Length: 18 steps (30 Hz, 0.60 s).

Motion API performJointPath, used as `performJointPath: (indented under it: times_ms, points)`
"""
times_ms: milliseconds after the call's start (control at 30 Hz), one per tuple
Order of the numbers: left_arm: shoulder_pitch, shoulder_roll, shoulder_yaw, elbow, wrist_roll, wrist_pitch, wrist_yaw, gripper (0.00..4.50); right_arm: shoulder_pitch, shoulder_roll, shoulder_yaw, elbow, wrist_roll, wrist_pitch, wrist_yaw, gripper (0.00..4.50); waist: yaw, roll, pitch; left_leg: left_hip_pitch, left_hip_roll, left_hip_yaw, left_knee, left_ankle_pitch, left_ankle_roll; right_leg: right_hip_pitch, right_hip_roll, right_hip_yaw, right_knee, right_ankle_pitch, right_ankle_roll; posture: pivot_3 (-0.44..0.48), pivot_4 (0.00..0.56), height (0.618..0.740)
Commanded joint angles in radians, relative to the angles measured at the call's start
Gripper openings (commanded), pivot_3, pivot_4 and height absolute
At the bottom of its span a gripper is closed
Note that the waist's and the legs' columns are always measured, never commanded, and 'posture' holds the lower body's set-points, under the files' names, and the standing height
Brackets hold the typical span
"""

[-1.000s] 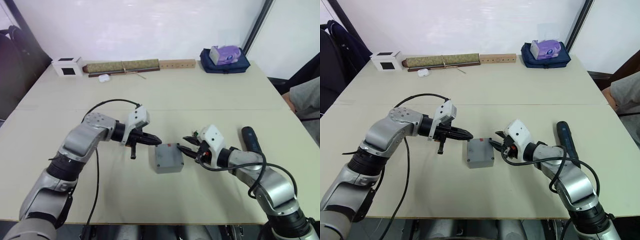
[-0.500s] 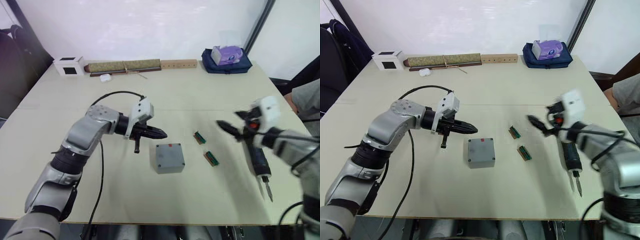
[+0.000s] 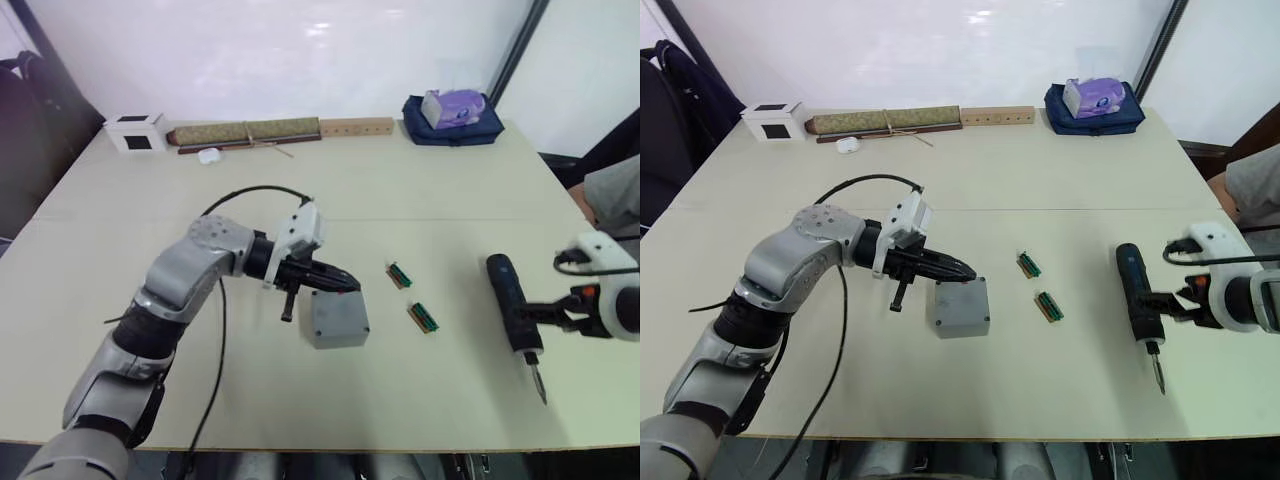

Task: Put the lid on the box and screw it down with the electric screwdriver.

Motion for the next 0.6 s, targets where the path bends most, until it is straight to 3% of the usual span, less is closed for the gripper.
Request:
performJointPath:
  times_ms: [33,467,600]
  points:
    - [-0.002,0.007,0.021,-0.065,-0.017,-0.002,0.013,0.00,-0.030,0.017,0.036,0.055,-0.039,-0.006,-0.009,4.33,0.003,0.000,0.000,0.000,0.000,0.000,0.000,0.000,0.000,0.000,0.000,0.000,0.000,0.000,0.000,0.000,0.150,0.740]
    - [0.024,0.013,0.014,-0.081,-0.015,0.005,0.053,0.00,-0.133,0.071,0.251,0.134,-0.119,-0.076,0.039,4.33,0.004,-0.002,-0.001,0.000,0.000,0.000,0.001,0.000,0.000,0.001,0.001,0.000,0.000,0.000,0.000,0.000,0.150,0.740]
    - [0.037,0.015,0.019,-0.095,-0.021,0.017,0.072,0.00,-0.136,0.059,0.294,0.118,-0.127,-0.087,0.077,3.30,0.001,-0.003,-0.001,0.001,0.001,-0.001,0.001,0.000,0.000,0.001,0.001,0.000,0.000,0.000,0.000,0.000,0.150,0.740]
